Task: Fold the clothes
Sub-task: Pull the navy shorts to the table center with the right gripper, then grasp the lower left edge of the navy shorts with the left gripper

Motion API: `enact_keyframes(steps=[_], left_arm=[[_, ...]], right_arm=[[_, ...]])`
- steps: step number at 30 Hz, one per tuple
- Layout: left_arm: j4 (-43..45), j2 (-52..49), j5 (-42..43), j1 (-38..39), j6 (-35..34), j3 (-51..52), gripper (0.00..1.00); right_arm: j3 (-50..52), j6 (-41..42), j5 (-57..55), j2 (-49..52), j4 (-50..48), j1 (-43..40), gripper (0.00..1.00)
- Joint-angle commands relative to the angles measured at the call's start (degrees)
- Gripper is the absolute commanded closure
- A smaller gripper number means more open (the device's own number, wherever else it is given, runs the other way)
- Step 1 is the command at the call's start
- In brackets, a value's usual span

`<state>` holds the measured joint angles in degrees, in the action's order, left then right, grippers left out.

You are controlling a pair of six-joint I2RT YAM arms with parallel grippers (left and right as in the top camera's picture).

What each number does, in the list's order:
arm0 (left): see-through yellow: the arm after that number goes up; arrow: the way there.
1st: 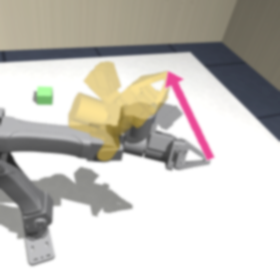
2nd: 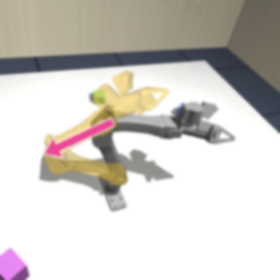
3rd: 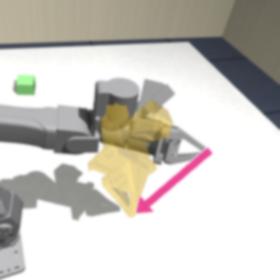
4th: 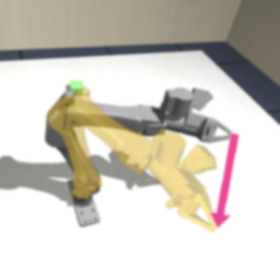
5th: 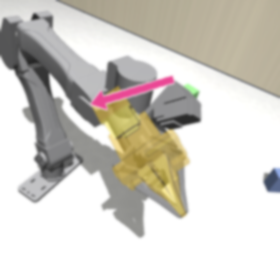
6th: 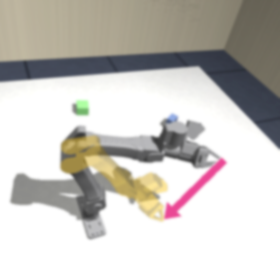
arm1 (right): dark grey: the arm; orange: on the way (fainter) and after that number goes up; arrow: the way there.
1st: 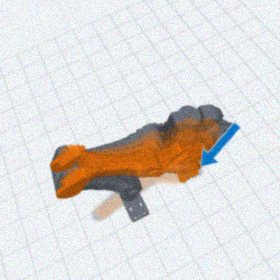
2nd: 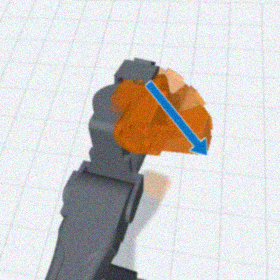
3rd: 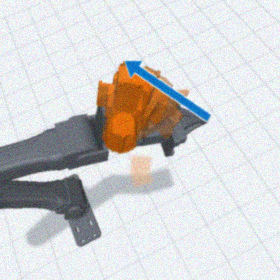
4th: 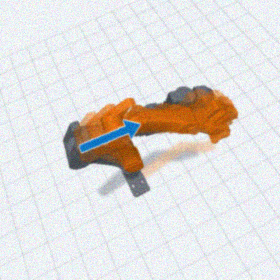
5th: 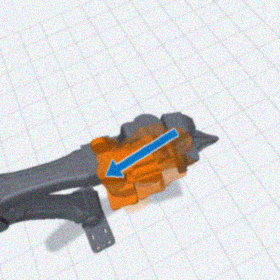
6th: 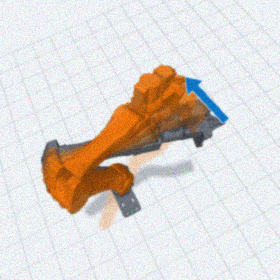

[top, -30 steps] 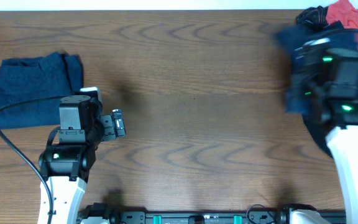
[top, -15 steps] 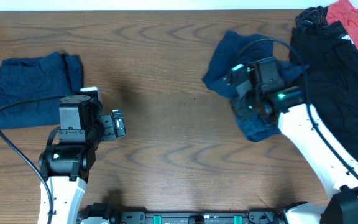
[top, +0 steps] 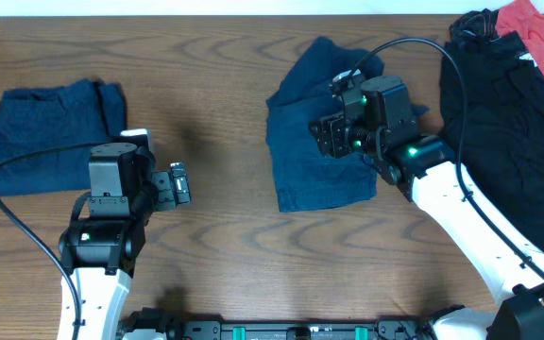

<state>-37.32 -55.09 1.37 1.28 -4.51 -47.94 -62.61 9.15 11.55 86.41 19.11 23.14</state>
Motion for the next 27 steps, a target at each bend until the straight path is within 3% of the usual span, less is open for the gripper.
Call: enact_keyframes(steps=[1,5,9,16,27], left_arm=[[0.17,0.0,3.93,-0.24,-0.55,-1.16,0.02],[2.49,-1.11,14.91,-0.22,-2.32,-1.11,0.02],[4.94,-4.96,21.24,0.63,-8.98,-1.05,0.02],[9.66,-16.94,22.71,9.81,-12.09,-1.05,0.02],[31.32,-39.23,22.62,25.55,-19.47,-1.05,0.02]], right_arm=[[-0.17,2.43,-9.57,-0.61,2.58,-1.42,0.29],[-0.17,4.26,-23.52,-1.38,8.44,-5.64,0.26],[-0.17,4.39,-28.09,-1.66,14.51,-11.04,0.21],[-0.17,6.75,-28.02,-1.66,24.09,-21.81,0.15],[-0.17,6.64,-27.63,-1.66,30.16,-29.53,0.11]])
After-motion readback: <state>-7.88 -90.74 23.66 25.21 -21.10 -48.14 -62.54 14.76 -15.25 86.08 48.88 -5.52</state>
